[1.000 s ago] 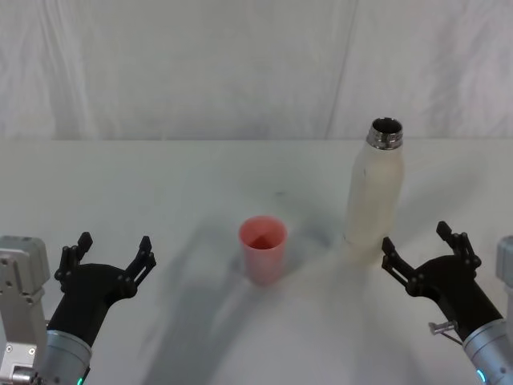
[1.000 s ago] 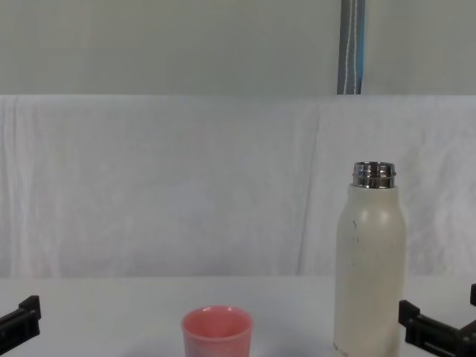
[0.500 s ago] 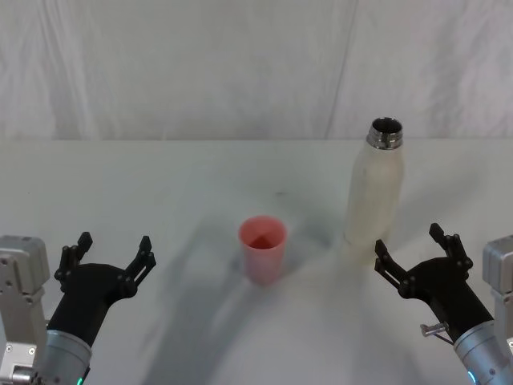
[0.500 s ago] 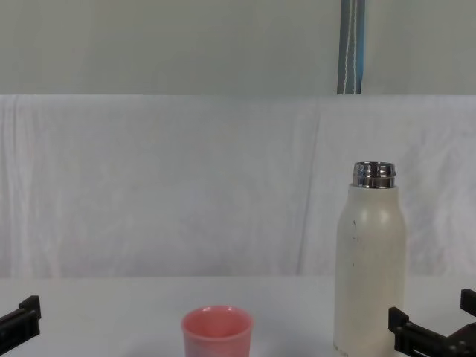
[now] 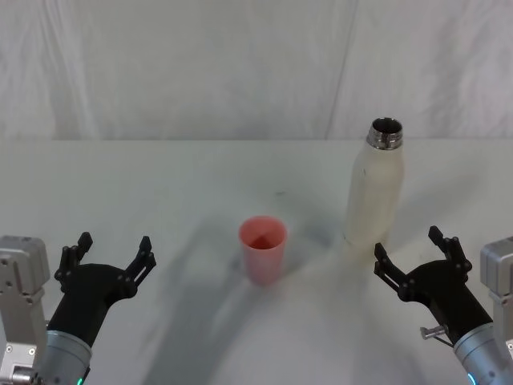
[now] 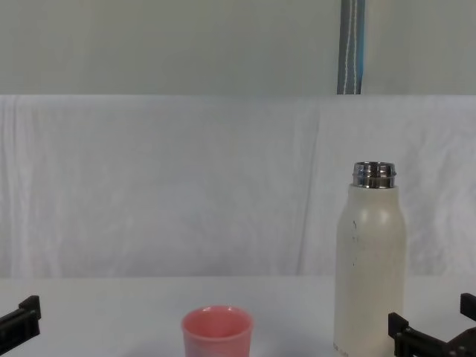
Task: Grasp the thermos with one hand and pour water into the cup lid.
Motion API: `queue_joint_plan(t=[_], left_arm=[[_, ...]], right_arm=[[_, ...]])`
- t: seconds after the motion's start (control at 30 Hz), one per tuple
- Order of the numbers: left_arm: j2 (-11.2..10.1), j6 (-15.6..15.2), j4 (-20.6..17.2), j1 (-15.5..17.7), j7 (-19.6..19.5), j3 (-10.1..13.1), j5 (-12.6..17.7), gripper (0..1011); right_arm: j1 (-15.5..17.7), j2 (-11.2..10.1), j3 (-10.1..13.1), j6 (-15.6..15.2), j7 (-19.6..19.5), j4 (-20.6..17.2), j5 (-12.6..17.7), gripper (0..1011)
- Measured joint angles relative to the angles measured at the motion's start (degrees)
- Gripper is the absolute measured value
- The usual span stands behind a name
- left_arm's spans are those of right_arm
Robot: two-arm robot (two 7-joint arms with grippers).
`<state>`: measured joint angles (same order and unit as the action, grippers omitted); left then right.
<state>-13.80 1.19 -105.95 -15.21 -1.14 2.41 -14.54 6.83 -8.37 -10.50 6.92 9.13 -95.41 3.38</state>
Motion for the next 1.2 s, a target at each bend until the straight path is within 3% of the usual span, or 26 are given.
queue_joint_plan(t=[1.2], left_arm=[[0.0, 0.0, 0.0, 0.0, 0.0, 0.0, 0.0, 1001]], right_arm=[[-0.49, -0.06, -0.21, -1.09, 1.02, 0.29, 1.64, 1001]])
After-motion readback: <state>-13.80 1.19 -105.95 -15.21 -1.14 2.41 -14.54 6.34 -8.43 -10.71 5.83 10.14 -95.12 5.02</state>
